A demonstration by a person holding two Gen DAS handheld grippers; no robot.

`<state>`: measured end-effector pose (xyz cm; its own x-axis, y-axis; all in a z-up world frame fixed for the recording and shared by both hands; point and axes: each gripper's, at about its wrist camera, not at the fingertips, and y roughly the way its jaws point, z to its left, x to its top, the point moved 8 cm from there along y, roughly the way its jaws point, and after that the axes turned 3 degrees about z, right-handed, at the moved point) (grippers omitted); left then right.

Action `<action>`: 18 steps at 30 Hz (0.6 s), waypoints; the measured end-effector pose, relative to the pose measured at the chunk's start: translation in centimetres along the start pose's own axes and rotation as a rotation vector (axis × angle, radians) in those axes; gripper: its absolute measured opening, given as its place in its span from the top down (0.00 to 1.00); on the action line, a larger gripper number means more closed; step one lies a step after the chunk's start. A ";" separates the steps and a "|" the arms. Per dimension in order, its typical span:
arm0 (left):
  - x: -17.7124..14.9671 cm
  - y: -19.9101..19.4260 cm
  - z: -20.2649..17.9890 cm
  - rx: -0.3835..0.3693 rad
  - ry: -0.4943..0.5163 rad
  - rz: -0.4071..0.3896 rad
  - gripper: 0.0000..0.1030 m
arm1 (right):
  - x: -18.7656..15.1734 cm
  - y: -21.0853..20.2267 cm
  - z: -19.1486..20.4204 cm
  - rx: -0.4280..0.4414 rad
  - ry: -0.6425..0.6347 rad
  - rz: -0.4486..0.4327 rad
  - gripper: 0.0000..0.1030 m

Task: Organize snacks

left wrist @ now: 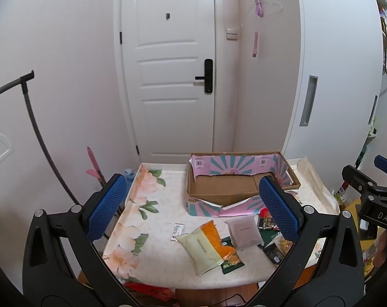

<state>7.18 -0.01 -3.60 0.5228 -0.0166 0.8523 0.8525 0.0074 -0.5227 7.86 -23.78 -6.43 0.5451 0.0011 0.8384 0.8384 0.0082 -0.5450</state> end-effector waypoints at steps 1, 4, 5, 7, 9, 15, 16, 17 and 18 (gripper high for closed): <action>0.0 0.0 0.0 -0.001 -0.001 -0.001 0.01 | 0.0 0.0 0.0 0.000 0.000 -0.001 0.01; 0.0 -0.1 0.1 0.001 -0.001 -0.001 0.01 | 0.1 0.0 0.0 -0.002 0.000 0.000 0.01; 0.0 -0.1 0.1 0.002 -0.001 -0.001 0.01 | 0.1 0.1 0.0 -0.004 0.001 0.001 0.01; 0.0 -0.1 0.1 0.001 -0.002 -0.001 0.01 | 0.0 0.0 0.0 -0.002 0.001 0.000 0.01; 0.0 -0.2 0.1 0.000 -0.002 -0.002 0.01 | 0.0 -0.1 0.0 -0.002 0.002 -0.001 0.01; -0.1 -0.4 0.0 -0.003 -0.003 -0.006 0.01 | 0.0 -0.2 0.0 0.000 0.002 -0.004 0.01; 0.0 -0.4 0.0 -0.003 -0.003 -0.007 0.01 | 0.1 -0.2 0.0 0.001 -0.001 -0.002 0.01; 0.0 -0.4 0.0 -0.005 -0.003 -0.007 0.01 | 0.1 -0.2 0.0 0.002 -0.002 -0.002 0.01; -0.1 -0.4 0.0 -0.006 -0.003 -0.007 0.01 | 0.0 -0.3 0.1 0.003 -0.002 -0.002 0.01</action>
<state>6.78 -0.01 -3.43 0.5168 -0.0133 0.8560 0.8561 0.0014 -0.5168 7.67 -23.72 -6.25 0.5432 0.0029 0.8396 0.8395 0.0109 -0.5432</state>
